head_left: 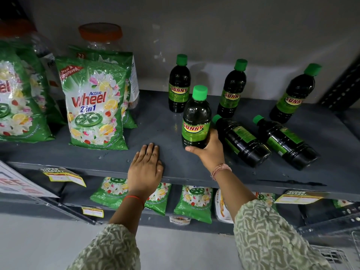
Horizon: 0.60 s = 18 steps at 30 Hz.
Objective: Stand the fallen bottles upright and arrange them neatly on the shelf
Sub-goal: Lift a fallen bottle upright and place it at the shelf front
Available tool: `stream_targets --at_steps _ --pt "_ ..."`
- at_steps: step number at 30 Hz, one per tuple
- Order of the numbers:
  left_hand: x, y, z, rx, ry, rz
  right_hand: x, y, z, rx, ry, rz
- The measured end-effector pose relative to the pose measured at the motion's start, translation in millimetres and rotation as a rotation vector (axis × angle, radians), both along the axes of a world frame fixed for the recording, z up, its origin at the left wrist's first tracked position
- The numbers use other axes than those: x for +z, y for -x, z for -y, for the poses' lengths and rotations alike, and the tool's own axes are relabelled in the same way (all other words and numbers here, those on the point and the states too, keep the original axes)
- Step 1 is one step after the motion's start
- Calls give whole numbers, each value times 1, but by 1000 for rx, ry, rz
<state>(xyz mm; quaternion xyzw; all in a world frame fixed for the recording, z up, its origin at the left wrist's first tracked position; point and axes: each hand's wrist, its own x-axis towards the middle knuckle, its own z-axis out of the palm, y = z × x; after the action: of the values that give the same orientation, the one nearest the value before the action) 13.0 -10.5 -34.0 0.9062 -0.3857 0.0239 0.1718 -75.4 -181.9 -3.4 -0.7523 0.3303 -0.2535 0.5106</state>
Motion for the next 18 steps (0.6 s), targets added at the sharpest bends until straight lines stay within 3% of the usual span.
stream_targets --at_steps 18 --pt "1 0 0 -15 -48 -9 2 22 -26 -11 41 -71"
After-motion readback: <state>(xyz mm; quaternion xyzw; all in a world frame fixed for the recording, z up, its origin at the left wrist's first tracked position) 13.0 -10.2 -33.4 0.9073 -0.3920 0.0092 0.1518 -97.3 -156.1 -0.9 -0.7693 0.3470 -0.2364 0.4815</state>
